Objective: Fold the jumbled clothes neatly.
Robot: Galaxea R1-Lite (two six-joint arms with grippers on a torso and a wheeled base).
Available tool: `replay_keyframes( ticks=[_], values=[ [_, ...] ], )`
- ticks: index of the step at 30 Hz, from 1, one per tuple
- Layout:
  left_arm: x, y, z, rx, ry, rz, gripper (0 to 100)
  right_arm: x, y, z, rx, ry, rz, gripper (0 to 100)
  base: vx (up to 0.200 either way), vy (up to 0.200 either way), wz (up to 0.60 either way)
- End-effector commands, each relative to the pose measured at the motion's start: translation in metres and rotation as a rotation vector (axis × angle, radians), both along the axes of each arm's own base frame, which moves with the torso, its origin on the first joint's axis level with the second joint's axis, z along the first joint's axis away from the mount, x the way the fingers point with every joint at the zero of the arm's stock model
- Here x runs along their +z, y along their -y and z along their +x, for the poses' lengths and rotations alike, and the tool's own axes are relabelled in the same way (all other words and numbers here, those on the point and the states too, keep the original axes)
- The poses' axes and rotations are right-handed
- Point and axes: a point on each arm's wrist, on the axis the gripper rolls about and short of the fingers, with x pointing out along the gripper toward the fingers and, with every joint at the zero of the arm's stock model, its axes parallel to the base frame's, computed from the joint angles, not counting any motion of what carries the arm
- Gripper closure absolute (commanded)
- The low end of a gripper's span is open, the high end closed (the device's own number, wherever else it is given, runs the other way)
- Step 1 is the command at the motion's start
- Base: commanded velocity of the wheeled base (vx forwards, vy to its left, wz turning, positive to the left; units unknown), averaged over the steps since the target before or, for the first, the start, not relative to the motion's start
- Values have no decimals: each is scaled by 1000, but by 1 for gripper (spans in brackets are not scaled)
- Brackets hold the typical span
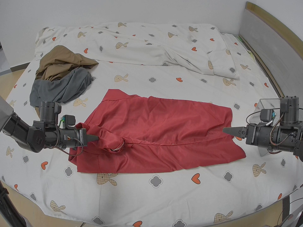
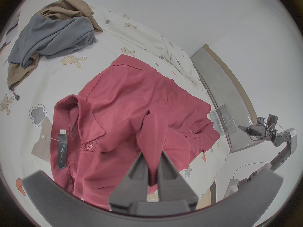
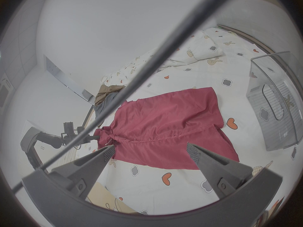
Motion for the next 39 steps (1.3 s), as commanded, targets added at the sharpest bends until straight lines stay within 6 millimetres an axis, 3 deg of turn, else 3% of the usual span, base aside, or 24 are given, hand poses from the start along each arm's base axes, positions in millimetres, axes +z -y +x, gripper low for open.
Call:
replay_keyframes(
  ticks=[1, 5, 6, 10, 17, 23, 29, 39],
  values=[
    [-11, 0, 6, 2, -31, 1, 100, -1, 0, 0, 1, -3, -1, 0, 0, 0, 0],
    [-28, 0, 11, -4, -69, 12, 100, -2, 0, 0, -1, -6, -2, 0, 0, 0, 0],
    [-32, 0, 13, -5, -75, 15, 0, -2, 0, 0, -1, -6, -2, 0, 0, 0, 0],
    [-41, -1, 15, -2, -94, 25, 0, -3, 1, 1, -5, -12, -4, 0, 0, 0, 0],
    [-24, -2, -3, 0, -68, 23, 0, -8, 2, 5, -13, -30, -8, 0, 0, 0, 0],
    [-17, -20, -39, 26, -55, 51, 0, -8, 2, 5, -13, -30, -8, 0, 0, 0, 0],
    [-36, -33, -60, 33, -105, 88, 0, -9, 1, 5, -11, -34, -9, 0, 0, 0, 0],
    [-66, -48, -46, 79, -100, 86, 0, -10, 1, 5, -10, -37, -10, 0, 0, 0, 0]
  ],
)
